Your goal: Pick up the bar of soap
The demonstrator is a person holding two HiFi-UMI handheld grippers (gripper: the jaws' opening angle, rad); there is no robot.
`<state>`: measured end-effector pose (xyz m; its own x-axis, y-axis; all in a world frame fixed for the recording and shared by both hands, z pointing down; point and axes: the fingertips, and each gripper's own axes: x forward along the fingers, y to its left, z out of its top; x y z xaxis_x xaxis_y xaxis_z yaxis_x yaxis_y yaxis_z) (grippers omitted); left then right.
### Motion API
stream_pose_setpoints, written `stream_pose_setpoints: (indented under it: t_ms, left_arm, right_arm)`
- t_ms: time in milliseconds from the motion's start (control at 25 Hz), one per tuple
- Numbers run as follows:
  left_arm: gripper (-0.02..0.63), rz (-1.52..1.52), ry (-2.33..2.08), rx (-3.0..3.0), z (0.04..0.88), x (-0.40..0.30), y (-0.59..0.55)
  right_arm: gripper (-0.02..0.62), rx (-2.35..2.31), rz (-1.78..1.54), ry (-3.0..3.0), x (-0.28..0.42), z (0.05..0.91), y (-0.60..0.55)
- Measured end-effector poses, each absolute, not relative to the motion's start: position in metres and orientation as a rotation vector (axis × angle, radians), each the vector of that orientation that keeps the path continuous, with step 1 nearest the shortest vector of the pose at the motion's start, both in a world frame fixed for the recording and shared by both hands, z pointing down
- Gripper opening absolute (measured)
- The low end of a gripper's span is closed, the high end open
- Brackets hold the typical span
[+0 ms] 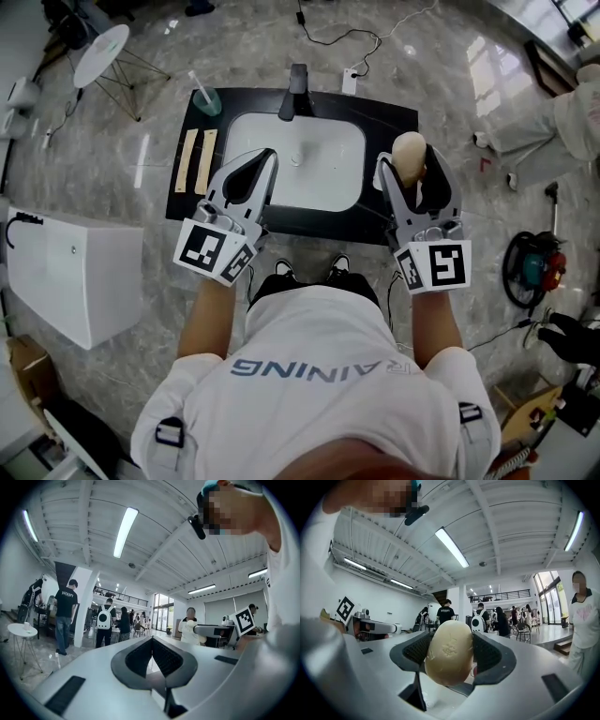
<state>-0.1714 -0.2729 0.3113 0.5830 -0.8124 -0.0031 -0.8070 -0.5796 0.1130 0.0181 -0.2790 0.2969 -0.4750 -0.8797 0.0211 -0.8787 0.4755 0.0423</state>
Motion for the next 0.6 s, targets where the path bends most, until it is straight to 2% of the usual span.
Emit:
stream_pose_setpoints:
  t_ms: [600]
  left_arm:
    - [0.005, -0.075, -1.423, 2.703, 0.308, -0.171, -0.266]
  right_arm:
    - [0.288, 1.607, -0.054, -2.642, 0.03, 0.293, -0.272]
